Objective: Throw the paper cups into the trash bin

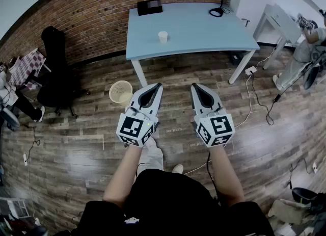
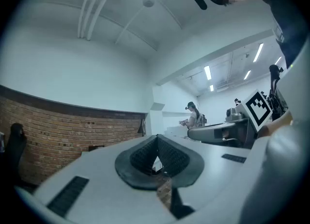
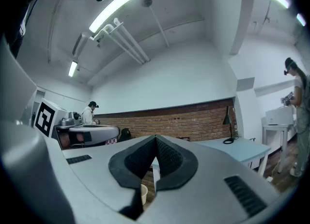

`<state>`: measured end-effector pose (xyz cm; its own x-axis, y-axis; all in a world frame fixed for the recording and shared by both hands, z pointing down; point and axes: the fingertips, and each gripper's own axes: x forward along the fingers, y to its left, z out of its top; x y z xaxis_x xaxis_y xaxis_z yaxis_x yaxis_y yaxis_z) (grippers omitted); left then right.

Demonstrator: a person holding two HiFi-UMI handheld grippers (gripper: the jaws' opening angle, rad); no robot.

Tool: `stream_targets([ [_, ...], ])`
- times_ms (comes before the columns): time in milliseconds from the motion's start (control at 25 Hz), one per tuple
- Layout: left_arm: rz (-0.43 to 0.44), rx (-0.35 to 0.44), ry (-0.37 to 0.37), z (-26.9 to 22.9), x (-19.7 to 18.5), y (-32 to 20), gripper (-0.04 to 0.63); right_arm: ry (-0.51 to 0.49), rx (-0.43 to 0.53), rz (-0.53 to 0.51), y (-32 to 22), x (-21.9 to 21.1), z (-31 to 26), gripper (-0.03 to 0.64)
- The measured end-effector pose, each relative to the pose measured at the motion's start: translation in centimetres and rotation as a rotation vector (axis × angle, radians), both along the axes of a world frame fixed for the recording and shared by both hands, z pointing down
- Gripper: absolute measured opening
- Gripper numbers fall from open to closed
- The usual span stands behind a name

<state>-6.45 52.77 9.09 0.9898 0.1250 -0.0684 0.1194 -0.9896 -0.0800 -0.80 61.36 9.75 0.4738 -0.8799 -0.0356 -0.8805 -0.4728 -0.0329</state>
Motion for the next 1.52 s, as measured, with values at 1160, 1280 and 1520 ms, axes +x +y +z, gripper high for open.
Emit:
stream_targets([
  [1160,-0.015,-0.024,-0.012,1.7,4.7,-6.3,0.009,-0.038,0.015,-0.017,-7.1,5.1,1.4,0.003],
  [1280,-0.007,-0.028,-0.019,2.1,6.2,-7.8,0.009,-0.036,0.014,-0.017,-9.0,6.4,1.6,0.003],
  [1520,0.012,-0.036,-0.044,3.0,9.5,-11.6,0.009,-0.046,0.004,-0.018,-13.1,9.6,2.1,0.003],
])
